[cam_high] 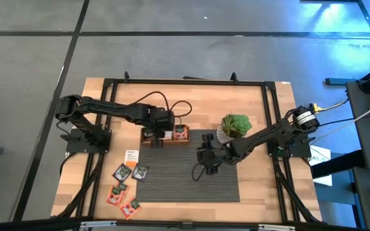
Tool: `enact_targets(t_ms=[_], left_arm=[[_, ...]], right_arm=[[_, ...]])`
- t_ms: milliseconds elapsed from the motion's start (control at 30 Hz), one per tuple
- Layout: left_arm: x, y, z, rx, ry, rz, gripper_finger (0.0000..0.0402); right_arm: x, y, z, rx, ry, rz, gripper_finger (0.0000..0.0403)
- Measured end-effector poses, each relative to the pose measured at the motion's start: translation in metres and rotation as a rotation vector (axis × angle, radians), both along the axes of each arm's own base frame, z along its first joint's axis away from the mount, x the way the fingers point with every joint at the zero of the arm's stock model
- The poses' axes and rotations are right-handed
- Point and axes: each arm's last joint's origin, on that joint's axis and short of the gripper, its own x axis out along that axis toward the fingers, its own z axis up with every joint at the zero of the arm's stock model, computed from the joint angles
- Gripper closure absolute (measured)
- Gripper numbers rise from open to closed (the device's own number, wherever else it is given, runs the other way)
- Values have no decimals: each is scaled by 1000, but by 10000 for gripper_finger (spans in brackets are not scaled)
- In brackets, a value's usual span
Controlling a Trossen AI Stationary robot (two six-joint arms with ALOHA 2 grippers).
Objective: Pick & Place Tea
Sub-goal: Put the white tea bag to the middle section of the wooden organizer
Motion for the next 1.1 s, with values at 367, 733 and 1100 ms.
enact_targets(t_ms=[367,733,1100], left_arm=[[-2,-14,-1,16,31,-11,287],[-11,-15,24,89,-92,44,287],[8,-30,-4,86,-42,28,287]], right_arm=[[2,-6,0,-18,4,4,224],[4,-11,0,-14,-1,-13,224],[4,-10,1,-4,-8,-11,224]])
